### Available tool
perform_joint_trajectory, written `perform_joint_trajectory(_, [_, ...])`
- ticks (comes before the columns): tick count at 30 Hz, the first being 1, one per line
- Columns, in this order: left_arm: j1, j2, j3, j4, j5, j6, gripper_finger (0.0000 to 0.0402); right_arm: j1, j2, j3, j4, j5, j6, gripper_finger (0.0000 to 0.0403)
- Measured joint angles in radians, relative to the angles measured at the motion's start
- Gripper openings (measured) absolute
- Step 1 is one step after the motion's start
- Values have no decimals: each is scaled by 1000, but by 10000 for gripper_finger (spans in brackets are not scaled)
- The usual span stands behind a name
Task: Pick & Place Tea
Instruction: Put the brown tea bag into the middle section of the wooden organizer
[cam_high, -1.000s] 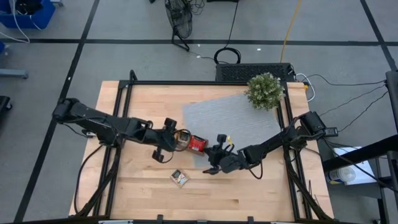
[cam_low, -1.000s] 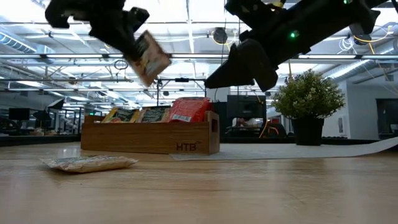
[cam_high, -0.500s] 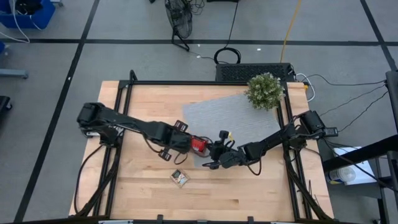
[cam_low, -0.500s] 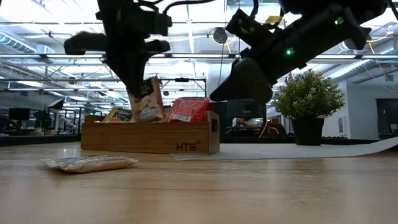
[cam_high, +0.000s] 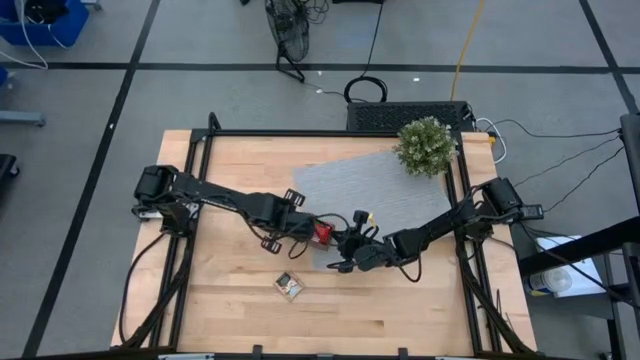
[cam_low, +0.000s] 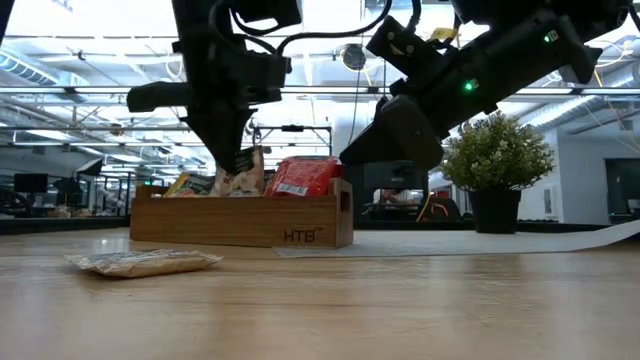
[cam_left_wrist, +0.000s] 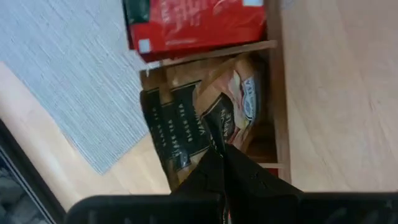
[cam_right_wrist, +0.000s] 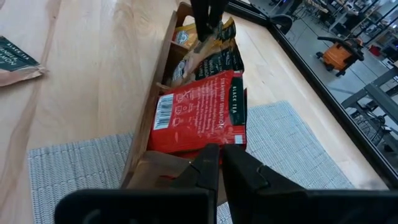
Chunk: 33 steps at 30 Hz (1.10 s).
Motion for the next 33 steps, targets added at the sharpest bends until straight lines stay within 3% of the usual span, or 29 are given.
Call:
perform_joint_trajectory(17, [36, 0, 0, 2, -2, -189, 65, 0, 0, 0, -1, -58, 0, 8])
perform_joint_trajectory(33, [-2, -25, -1, -7, -3, -258, 69, 0, 0, 0, -1, -53, 30, 8])
